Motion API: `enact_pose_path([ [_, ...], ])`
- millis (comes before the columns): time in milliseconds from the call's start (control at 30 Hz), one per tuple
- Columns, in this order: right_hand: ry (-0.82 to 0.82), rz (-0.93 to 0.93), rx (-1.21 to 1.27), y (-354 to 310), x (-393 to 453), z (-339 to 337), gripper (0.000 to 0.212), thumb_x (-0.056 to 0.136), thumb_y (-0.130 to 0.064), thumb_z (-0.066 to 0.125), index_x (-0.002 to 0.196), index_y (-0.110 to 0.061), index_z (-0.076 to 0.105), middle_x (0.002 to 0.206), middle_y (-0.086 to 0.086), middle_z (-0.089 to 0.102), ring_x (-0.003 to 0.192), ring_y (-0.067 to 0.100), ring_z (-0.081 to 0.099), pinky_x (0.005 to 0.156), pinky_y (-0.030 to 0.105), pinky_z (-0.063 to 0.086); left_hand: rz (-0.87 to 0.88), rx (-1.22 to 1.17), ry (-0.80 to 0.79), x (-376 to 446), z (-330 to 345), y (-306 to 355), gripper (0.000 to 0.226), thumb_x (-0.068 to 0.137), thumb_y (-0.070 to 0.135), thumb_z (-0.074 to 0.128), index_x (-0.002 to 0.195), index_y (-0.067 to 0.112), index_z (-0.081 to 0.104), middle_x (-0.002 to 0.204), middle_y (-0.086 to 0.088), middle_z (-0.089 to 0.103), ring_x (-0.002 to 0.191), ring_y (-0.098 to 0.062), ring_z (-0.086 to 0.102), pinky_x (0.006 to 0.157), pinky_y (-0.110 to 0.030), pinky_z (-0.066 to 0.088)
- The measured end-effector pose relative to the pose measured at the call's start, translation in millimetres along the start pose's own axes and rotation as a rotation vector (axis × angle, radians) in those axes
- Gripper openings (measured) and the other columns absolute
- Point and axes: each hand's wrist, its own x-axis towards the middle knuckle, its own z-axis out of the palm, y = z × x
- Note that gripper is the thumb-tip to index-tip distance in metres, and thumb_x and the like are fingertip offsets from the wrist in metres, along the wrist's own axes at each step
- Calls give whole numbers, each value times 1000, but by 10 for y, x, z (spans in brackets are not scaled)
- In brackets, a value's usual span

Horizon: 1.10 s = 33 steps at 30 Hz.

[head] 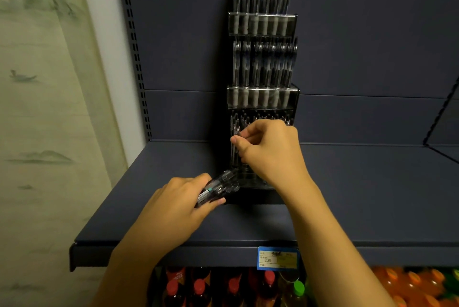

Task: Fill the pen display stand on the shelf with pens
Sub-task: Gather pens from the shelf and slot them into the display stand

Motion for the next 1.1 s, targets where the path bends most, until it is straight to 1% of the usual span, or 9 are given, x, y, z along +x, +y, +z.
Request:
enact_pose_path([
  [200,-39,56,48,-4,32,-17,16,85,-31,81,84,-17,73,70,-2,73,69,11,72,77,34,62,1,-5,6,-9,29,-32,27,91,57,57,82,36,44,75,9,57,68,-10,57,62,-31,49],
  [333,-97,92,-1,23,-9,-72,18,81,-29,85,87,-17,72,72,-3,73,69,9,71,78,32,62,-12,-2,4,-30,20,-35,28,91,57,57,82,35,44,75,9,56,67,-11,56,61,-30,47],
  [400,-90,94,-18,40,-48,-98,20,81,-32,85,88,-17,73,71,-5,73,67,5,70,76,27,61,-15,0,7,-29,8,-21,27,92,56,58,82,35,45,75,8,56,68,-12,57,62,-32,49],
  [500,-75,36,-39,10,-115,-183,19,83,-42,80,86,-24,75,68,-10,70,66,-4,66,61,7,51,-23,14,7,-11,-10,7,25,92,56,58,89,33,50,79,9,58,71,-12,59,66,-34,51],
  [567,-156,-12,-46,-29,-152,-259,23,81,-51,79,83,-28,77,70,-12,72,71,-8,65,61,6,49,-15,32,0,8,-12,33,27,92,57,57,93,31,53,82,10,59,73,-10,59,68,-36,52],
  [733,-429,-12,-176,-54,-212,-306,33,74,-60,80,79,-27,80,70,-11,72,70,0,65,58,14,45,19,89,8,56,-8,108,30,91,61,55,102,32,54,89,14,60,80,-8,59,70,-30,51],
  [833,-434,4,-164,-33,-227,-328,29,74,-55,81,78,-27,81,69,-10,72,70,2,64,56,13,41,31,131,-5,59,3,143,28,92,62,54,97,35,48,87,15,57,80,-8,58,67,-26,47],
  [967,-372,-6,-69,6,-242,-381,15,74,-45,85,77,-31,82,69,-12,73,72,0,67,62,14,49,25,107,-20,56,27,153,27,91,62,54,96,37,46,86,15,57,79,-8,59,69,-29,50],
  [1100,-364,72,214,44,-249,-425,6,77,-26,87,77,-23,81,71,-1,75,70,15,73,72,31,62,12,34,-21,45,29,174,27,91,60,57,85,39,42,79,13,57,71,-9,59,66,-34,52],
])
